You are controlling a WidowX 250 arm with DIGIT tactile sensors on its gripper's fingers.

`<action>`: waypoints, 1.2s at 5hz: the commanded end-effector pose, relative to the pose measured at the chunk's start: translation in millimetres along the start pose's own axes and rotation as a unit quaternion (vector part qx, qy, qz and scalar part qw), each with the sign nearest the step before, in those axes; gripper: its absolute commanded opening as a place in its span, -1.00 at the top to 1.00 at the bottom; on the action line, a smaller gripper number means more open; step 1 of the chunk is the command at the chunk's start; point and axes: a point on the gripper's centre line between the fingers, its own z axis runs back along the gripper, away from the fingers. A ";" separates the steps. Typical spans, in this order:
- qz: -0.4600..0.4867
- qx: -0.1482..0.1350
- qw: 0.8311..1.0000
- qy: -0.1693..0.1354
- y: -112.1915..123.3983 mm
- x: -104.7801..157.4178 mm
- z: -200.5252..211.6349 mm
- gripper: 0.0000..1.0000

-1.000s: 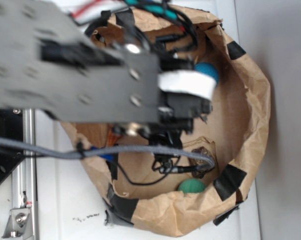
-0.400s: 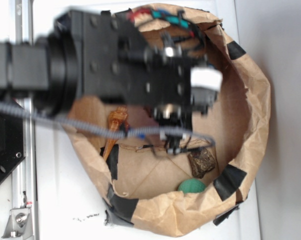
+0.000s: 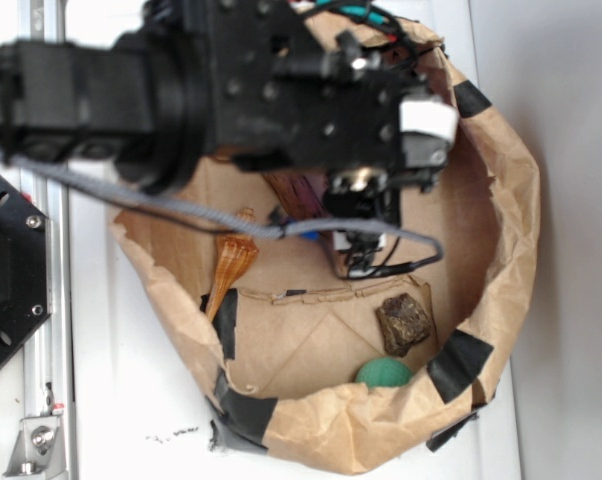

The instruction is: Grab the blue ball.

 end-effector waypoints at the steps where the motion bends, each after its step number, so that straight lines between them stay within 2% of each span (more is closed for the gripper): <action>1: 0.009 -0.016 1.000 -0.021 -0.6 26.7 7.0 -1.00; 2: 0.009 -0.014 0.999 -0.028 -0.2 31.8 4.8 -1.00; 5: 0.007 -0.016 1.000 -0.011 -2.8 33.5 -35.3 -1.00; 6: 0.010 -0.014 1.000 -0.011 -1.5 35.0 -36.3 -1.00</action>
